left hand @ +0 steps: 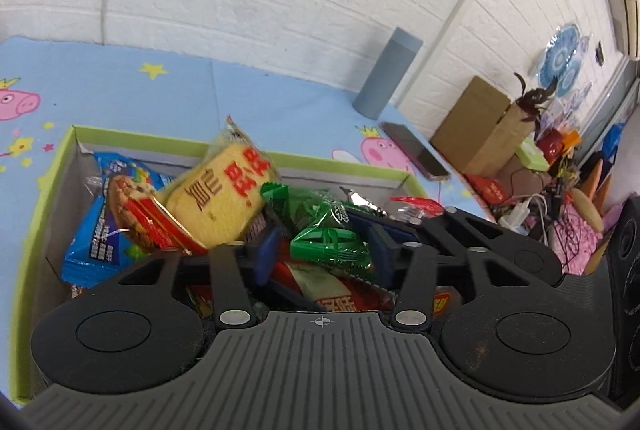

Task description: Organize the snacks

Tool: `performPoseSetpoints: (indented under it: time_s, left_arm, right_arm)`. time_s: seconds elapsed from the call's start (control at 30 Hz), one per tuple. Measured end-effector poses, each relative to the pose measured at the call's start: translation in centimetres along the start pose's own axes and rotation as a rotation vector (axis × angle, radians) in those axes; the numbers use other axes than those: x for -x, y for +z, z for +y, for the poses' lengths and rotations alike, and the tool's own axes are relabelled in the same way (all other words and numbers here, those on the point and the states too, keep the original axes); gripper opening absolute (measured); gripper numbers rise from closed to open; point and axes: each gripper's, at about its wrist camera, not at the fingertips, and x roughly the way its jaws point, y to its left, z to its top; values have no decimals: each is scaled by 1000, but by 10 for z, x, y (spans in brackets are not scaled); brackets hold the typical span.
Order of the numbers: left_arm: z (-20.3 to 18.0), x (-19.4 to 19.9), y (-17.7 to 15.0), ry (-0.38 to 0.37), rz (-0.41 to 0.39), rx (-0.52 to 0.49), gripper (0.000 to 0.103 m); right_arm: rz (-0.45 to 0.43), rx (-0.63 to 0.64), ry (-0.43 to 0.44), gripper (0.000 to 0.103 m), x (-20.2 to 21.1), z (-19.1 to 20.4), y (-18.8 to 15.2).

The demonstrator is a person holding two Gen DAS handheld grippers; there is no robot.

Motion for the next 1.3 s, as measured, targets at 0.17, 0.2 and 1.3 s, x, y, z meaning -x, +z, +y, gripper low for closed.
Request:
performPoseSetpoints:
  time_s: [0.17, 0.2, 1.3]
  left_arm:
    - [-18, 54, -1, -24, -116, -17, 67]
    - [-23, 68, -3, -23, -147, -24, 74]
    - [-97, 221, -249, 355, -163, 2, 84]
  right_arm:
    - [-103, -22, -40, 102, 37, 2, 5]
    - [-119, -29, -38, 102, 51, 2, 3]
    - [-15, -541, -384, 103, 261, 61, -182]
